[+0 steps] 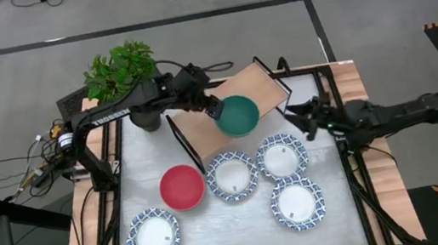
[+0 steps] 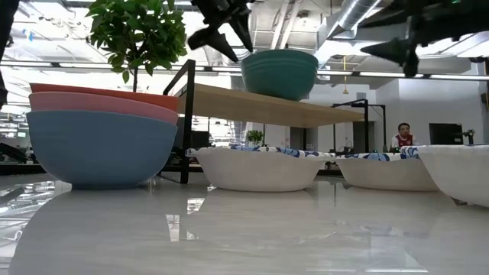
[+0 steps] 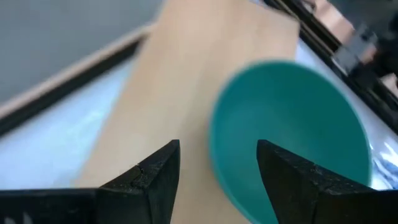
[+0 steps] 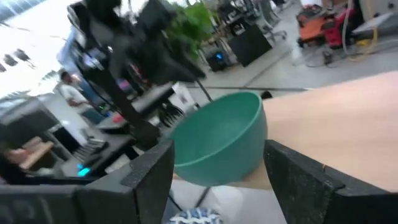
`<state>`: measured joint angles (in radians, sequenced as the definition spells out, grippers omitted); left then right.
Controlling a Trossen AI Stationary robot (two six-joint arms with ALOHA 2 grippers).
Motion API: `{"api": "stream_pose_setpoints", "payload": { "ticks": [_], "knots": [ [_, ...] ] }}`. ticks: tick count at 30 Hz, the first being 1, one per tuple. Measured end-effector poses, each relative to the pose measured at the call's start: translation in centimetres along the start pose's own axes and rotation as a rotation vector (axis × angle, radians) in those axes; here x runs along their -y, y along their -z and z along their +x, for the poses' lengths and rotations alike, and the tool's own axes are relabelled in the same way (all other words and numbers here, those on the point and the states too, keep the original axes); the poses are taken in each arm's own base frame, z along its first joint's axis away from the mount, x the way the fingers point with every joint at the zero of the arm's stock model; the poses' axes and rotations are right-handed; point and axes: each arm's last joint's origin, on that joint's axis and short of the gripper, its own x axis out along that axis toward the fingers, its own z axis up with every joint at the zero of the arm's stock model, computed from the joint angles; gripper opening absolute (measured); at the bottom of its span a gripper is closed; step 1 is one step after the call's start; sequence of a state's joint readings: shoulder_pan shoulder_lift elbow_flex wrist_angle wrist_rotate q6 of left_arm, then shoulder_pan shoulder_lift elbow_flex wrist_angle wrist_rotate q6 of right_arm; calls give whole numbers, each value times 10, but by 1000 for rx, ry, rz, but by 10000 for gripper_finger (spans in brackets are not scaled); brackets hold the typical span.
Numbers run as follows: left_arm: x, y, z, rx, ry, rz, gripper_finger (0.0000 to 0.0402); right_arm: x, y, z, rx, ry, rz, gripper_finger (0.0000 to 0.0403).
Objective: Place and stack bowls onto a shelf
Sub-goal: Put the green bowl on the shelf
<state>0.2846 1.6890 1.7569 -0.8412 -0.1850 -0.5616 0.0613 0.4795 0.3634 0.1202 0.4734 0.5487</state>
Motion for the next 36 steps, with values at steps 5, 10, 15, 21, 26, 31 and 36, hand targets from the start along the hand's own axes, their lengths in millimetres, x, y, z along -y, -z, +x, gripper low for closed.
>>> {"api": "stream_pose_setpoints", "payload": {
  "ticks": [5,10,15,21,26,31,36],
  "knots": [
    [-1,-4,-25,61,11,-15,197,-18,-1,24,-101,-18,-113,224],
    [6,0,-54,96,77,19,197,-48,-11,48,-159,-86,-277,113],
    [17,14,-82,80,145,102,197,-64,-10,63,-300,-92,-377,17],
    [25,44,-118,-65,230,190,197,-67,8,74,-471,-98,-383,40],
    [27,69,-141,-172,223,215,197,-63,22,86,-521,-53,-407,20],
    [27,87,-152,-234,151,214,197,-51,28,99,-538,15,-409,23],
    [28,101,-158,-281,80,223,197,-42,28,109,-527,61,-400,48]
  ]
}}
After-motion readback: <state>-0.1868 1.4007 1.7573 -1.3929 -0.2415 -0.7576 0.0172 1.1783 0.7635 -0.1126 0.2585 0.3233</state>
